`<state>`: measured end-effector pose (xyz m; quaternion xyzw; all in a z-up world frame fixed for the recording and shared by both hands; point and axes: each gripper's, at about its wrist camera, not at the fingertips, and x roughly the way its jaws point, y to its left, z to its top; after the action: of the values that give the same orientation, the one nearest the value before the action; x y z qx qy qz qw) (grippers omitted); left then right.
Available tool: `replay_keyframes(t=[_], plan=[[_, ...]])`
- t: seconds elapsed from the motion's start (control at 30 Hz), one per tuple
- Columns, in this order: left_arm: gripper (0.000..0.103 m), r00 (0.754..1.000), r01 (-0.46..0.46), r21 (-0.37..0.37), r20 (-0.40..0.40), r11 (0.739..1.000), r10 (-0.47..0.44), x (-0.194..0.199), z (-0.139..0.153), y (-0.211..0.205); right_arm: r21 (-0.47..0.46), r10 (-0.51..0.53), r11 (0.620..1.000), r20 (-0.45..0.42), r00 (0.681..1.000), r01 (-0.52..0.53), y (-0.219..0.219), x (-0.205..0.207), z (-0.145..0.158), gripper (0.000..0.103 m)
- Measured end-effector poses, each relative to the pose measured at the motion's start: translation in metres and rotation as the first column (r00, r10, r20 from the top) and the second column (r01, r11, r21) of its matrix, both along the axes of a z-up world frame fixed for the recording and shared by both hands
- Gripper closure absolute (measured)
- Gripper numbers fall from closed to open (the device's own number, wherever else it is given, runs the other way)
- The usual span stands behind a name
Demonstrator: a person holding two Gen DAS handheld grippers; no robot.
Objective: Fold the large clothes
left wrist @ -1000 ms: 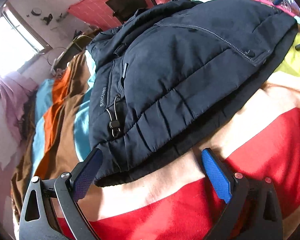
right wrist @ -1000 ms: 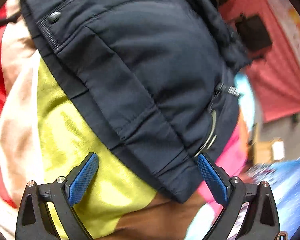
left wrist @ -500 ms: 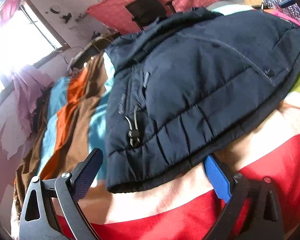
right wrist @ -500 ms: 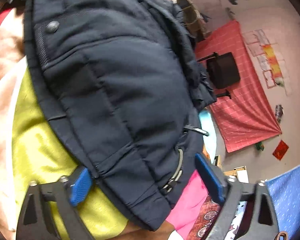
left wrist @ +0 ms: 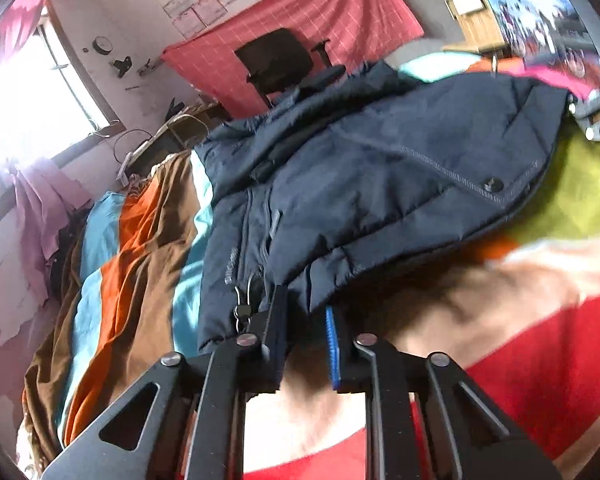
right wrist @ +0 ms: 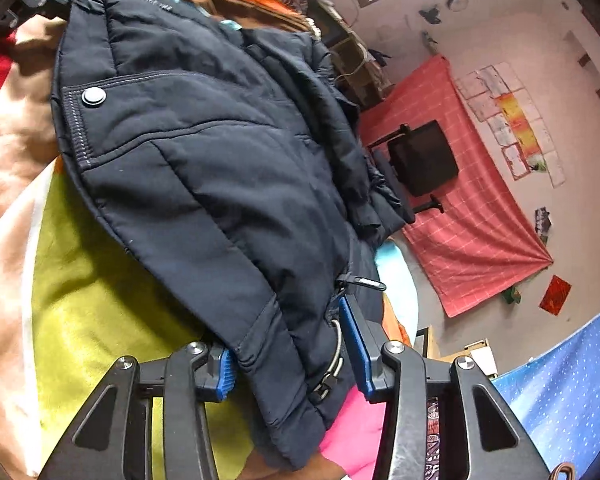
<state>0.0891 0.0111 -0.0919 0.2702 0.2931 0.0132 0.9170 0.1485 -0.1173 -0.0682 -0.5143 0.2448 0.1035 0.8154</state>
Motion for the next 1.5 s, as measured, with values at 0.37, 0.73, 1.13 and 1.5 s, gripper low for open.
replay_keyframes(t=[0.37,0.73,1.13,1.5], plan=[[0.099,0.989,-0.029,-0.184,0.136,0.983,0.055,-0.011,0.088,0.012,0.224,-0.044,0.974,0.018,0.999,0.038,-0.003,-0.002,0.066,0.096],[0.100,0.988,-0.003,-0.208,0.149,0.978,0.035,-0.055,0.122,0.009,0.293,0.016,0.956,0.054,0.998,-0.031,0.000,-0.059,0.113,0.099],[0.100,0.999,0.013,-0.237,0.055,0.971,0.000,0.024,0.184,0.014,0.425,-0.009,0.905,-0.002,1.000,0.009,-0.006,-0.021,0.158,0.098],[0.100,0.996,-0.016,-0.232,0.083,0.972,0.036,0.173,0.243,0.029,0.489,-0.062,0.871,0.012,0.998,0.048,0.004,0.119,0.225,0.098]])
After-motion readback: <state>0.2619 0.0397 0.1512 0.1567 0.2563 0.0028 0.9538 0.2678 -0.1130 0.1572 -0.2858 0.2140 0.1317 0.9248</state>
